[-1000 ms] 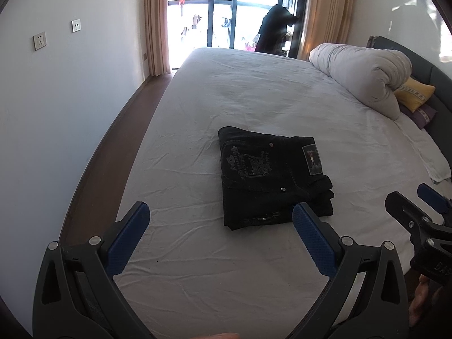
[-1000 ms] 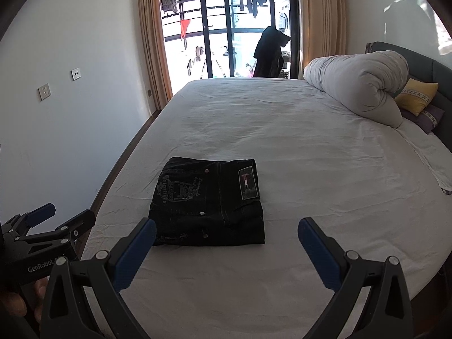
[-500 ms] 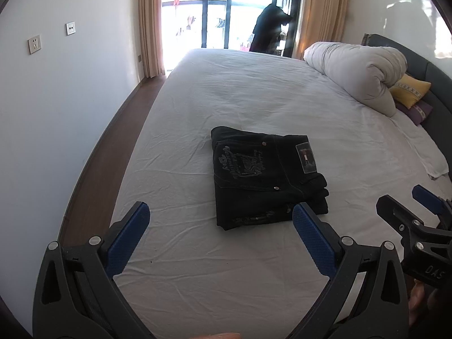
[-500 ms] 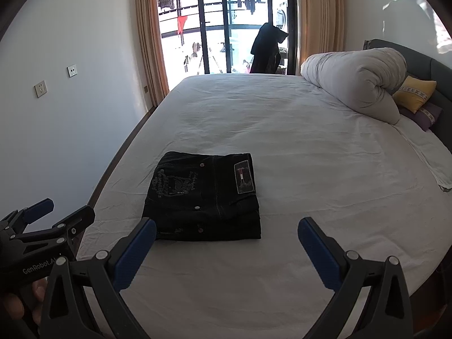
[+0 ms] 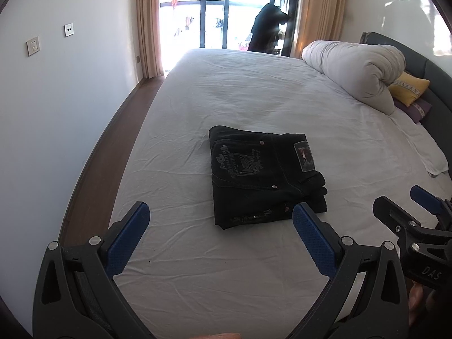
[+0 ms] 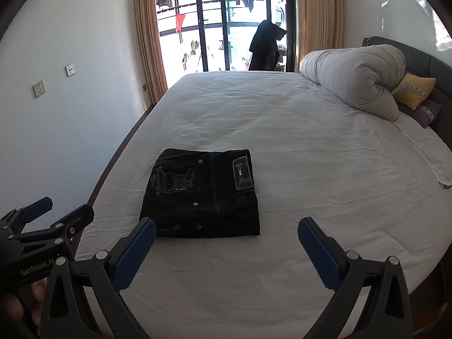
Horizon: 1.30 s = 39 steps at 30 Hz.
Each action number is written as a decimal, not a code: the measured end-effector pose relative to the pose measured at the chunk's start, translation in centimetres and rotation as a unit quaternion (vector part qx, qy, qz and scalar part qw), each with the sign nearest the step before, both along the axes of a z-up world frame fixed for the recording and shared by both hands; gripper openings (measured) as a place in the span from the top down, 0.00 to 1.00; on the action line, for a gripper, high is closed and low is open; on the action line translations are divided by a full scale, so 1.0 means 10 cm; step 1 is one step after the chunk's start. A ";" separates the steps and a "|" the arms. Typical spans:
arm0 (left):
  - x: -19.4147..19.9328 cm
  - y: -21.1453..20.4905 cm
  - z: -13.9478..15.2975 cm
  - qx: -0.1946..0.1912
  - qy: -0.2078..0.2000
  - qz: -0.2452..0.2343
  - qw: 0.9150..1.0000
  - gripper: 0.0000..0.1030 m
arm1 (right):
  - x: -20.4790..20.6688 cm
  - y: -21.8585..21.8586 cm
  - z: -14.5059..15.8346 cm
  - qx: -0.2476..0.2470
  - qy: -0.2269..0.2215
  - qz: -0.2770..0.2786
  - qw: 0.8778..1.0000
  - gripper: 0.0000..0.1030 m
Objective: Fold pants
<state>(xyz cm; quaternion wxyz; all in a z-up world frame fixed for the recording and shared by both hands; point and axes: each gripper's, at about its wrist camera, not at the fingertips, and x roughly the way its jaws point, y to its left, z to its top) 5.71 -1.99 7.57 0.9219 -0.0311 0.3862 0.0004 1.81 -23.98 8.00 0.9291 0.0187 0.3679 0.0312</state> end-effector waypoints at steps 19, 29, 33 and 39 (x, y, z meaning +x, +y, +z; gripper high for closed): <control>0.00 -0.01 -0.01 0.000 0.002 -0.002 1.000 0.00 | -0.02 0.00 -0.07 -0.001 0.004 0.001 1.000 0.00; 0.00 -0.01 0.00 0.000 0.003 -0.002 1.000 0.00 | -0.01 -0.01 -0.06 -0.001 0.005 0.001 1.000 0.00; 0.00 -0.01 0.00 0.001 0.003 -0.002 1.000 0.00 | -0.02 -0.01 -0.08 -0.001 0.005 0.001 1.000 0.00; 0.00 -0.01 0.00 0.001 0.003 -0.002 1.000 0.00 | -0.03 -0.01 -0.10 -0.001 0.006 0.001 1.000 0.00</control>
